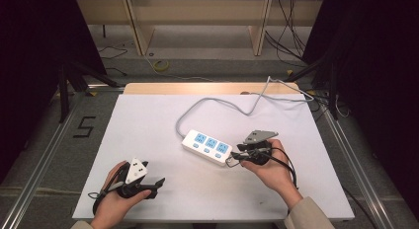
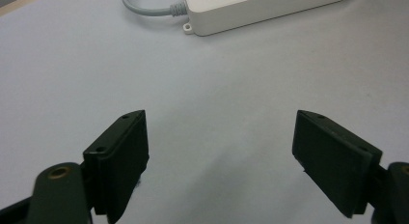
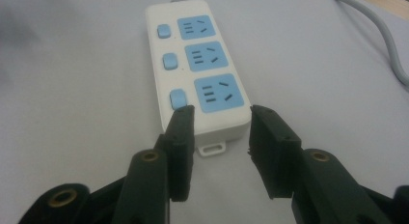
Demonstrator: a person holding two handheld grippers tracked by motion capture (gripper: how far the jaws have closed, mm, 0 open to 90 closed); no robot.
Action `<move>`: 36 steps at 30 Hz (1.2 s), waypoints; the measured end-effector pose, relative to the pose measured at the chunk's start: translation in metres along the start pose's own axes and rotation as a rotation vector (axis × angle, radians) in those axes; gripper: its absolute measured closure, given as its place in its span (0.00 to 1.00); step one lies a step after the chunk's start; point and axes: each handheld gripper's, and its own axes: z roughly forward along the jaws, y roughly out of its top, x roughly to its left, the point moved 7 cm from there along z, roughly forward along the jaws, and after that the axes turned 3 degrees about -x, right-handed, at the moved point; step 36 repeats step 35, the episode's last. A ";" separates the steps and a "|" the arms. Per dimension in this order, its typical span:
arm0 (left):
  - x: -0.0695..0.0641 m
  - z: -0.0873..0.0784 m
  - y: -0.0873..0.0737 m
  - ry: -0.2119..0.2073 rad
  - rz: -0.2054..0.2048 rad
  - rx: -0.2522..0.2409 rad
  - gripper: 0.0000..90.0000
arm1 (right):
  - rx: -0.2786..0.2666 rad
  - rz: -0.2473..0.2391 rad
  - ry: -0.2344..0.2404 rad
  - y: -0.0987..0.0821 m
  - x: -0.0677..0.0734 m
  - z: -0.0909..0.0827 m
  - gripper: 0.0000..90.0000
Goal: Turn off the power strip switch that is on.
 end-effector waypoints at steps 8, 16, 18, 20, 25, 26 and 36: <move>0.001 0.000 0.000 0.000 -0.005 0.001 0.22 | -0.040 0.029 -0.004 -0.022 -0.005 -0.015 0.64; 0.000 0.000 0.000 -0.002 -0.005 0.002 0.22 | -0.083 0.073 -0.028 -0.043 -0.009 -0.032 0.57; 0.000 0.000 0.000 -0.003 -0.004 0.002 0.22 | -0.091 0.075 -0.032 -0.047 -0.008 -0.034 0.56; 0.000 0.000 -0.001 -0.003 -0.006 0.004 0.22 | -0.090 0.079 -0.030 -0.051 -0.007 -0.035 0.55; 0.000 0.000 -0.001 -0.004 -0.006 0.006 0.22 | -0.097 0.087 -0.034 -0.057 -0.006 -0.037 0.54; 0.000 0.000 -0.001 -0.005 -0.007 0.006 0.22 | -0.101 0.089 -0.035 -0.057 -0.006 -0.038 0.53; -0.018 0.003 0.006 -0.089 -0.051 -0.020 0.21 | -0.132 0.082 -0.028 -0.062 -0.004 -0.042 0.48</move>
